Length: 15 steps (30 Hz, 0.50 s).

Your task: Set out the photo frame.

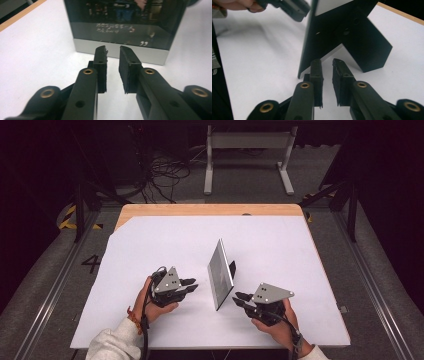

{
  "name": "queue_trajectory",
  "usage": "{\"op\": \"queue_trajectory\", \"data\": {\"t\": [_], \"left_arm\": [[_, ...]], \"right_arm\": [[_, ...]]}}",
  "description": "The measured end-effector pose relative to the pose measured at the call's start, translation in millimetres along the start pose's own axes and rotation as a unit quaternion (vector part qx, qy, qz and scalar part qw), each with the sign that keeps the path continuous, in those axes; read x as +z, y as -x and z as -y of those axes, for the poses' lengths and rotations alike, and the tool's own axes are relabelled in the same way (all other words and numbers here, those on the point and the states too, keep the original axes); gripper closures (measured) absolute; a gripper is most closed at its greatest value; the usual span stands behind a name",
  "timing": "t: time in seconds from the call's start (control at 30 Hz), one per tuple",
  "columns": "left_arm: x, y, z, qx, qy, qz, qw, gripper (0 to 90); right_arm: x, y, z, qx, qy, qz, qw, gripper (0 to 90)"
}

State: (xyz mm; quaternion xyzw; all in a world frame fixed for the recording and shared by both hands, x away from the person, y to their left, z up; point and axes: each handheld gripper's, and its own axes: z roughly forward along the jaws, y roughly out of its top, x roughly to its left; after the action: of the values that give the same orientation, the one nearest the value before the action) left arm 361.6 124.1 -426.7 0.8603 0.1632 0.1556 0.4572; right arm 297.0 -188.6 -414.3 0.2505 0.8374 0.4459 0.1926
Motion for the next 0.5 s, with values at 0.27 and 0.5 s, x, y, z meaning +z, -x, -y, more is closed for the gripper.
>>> {"op": "queue_trajectory", "data": {"t": [0.27,0.5], "left_arm": [[4.5,-2.6,0.6,-0.003,-0.01,-0.002,0.9999,57.8],[4.2,-2.8,0.7,-0.004,-0.013,-0.005,0.9999,46.3]], "right_arm": [[5.7,-11.6,3.0,-0.002,0.001,-0.012,0.9999,65.8],[17.2,-18.3,2.1,0.01,-0.005,-0.022,0.9997,53.4]]}}
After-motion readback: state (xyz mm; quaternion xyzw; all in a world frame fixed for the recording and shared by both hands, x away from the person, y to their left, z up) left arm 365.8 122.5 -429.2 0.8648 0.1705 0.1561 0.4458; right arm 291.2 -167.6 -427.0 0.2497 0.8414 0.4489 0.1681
